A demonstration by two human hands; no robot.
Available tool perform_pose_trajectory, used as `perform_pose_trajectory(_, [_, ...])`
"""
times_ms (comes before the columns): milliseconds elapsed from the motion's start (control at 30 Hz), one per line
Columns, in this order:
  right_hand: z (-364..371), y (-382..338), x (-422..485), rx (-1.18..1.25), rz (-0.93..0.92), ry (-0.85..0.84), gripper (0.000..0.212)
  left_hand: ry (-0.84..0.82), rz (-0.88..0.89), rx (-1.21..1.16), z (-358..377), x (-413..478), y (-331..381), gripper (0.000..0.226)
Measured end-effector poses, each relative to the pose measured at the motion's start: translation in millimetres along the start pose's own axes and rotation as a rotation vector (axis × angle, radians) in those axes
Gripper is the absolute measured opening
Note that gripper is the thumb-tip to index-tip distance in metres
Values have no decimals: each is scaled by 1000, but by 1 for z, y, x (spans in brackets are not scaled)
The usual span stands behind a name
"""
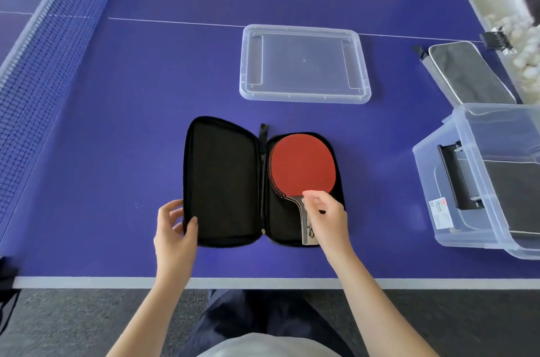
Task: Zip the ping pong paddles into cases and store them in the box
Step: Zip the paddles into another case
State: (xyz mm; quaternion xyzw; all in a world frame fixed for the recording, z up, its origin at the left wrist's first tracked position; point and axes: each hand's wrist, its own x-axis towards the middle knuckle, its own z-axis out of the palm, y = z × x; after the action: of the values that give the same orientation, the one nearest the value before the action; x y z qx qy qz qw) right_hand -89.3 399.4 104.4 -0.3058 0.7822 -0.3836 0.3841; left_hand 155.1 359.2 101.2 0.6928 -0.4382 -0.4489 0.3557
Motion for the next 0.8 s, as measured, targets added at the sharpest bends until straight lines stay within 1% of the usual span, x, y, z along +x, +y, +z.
perform_pose_trajectory(100, [16,-24,0,70,-33,-144,20,-65,139,40,9,-19,19,37])
perform_pose_trajectory(167, [24,-43,-2,146,-40,-255,21,-140,219,86,18,-28,30,42])
perform_pose_trajectory(233, [30,-59,-4,239,-32,-328,28,-228,263,114,27,-36,38,46])
perform_pose_trajectory(267, [32,-65,-5,267,-37,-339,31,-266,286,129,32,-39,41,47])
perform_pose_trajectory(333, [32,-72,-5,264,-68,-312,32,-316,345,165,41,-45,46,47])
perform_pose_trajectory(433, [23,-72,-4,171,-95,-229,24,-364,401,199,54,-47,49,50])
perform_pose_trajectory(500, [15,-68,-1,162,-88,-186,19,-417,412,193,59,-46,48,51])
perform_pose_trajectory(600, [-3,-64,7,158,-63,-113,19,-464,377,150,63,-43,45,46])
perform_pose_trajectory(733, [-40,-52,28,182,10,-19,23,-401,290,198,71,-26,31,42])
perform_pose_trajectory(800, [-55,-37,42,164,53,5,24,-377,232,253,80,-16,25,46])
